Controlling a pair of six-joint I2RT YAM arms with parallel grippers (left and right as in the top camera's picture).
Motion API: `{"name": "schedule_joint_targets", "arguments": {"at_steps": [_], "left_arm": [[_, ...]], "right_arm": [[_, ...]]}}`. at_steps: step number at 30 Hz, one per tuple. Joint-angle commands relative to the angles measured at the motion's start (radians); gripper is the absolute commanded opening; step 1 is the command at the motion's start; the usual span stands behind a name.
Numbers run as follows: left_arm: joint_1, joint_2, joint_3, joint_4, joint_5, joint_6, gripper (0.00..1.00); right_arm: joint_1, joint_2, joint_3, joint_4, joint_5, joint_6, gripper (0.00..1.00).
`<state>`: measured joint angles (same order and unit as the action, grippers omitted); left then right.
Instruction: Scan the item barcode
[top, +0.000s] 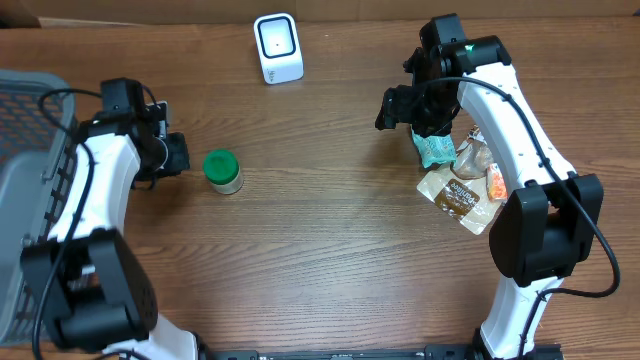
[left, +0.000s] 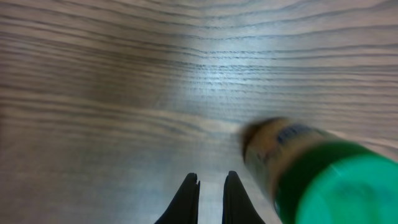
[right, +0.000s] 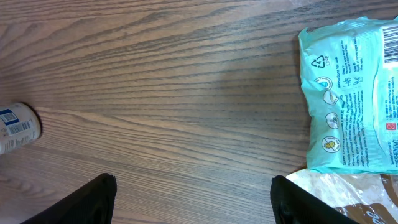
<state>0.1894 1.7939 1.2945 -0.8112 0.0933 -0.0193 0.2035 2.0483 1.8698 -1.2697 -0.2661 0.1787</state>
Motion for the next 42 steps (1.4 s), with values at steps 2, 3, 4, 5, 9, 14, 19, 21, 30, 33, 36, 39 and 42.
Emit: {"name": "schedule_joint_targets", "arguments": {"at_steps": [2,3,4,5,9,14,19,21,30,33,36,39,42], "left_arm": [[-0.006,0.084,-0.013,0.031,0.08,0.025,0.04],[-0.01,0.099,-0.013,0.038,0.096,0.024,0.04],[-0.015,0.112,-0.013,0.043,0.111,0.025,0.04],[-0.021,0.12,-0.013,0.047,0.122,0.028,0.04],[-0.052,0.136,-0.013,0.058,0.137,0.043,0.04],[-0.102,0.136,-0.013,0.066,0.137,0.042,0.04],[-0.155,0.136,-0.013,0.066,0.145,0.037,0.04],[-0.18,0.136,-0.013,0.063,0.144,0.021,0.04],[-0.273,0.136,-0.013,0.051,0.148,-0.08,0.04],[-0.297,0.136,-0.013,0.051,0.175,-0.087,0.04],[-0.319,0.136,-0.013,0.053,0.189,-0.093,0.04],[-0.335,0.136,-0.013,0.053,0.19,-0.101,0.04],[-0.345,0.136,-0.013,0.053,0.194,-0.102,0.04]], "right_arm": [[0.004,-0.047,0.027,0.002,-0.011,-0.013,0.77],[0.004,-0.047,0.027,0.002,-0.011,-0.013,0.77],[0.004,-0.047,0.027,0.0,-0.011,-0.013,0.77],[0.004,-0.047,0.027,-0.001,-0.011,-0.013,0.77],[0.004,-0.047,0.027,0.0,-0.011,-0.013,0.77],[0.004,-0.047,0.027,0.0,-0.011,-0.013,0.77],[0.004,-0.047,0.027,-0.001,-0.011,-0.013,0.77],[0.004,-0.047,0.027,-0.005,-0.011,-0.014,0.77],[0.004,-0.047,0.027,-0.021,0.004,-0.024,0.77],[0.004,-0.047,0.027,-0.021,0.004,-0.024,0.77],[0.004,-0.047,0.027,-0.021,0.004,-0.024,0.77],[0.004,-0.047,0.027,-0.021,0.004,-0.024,0.77],[0.004,-0.047,0.027,-0.022,0.004,-0.024,0.77]]}}
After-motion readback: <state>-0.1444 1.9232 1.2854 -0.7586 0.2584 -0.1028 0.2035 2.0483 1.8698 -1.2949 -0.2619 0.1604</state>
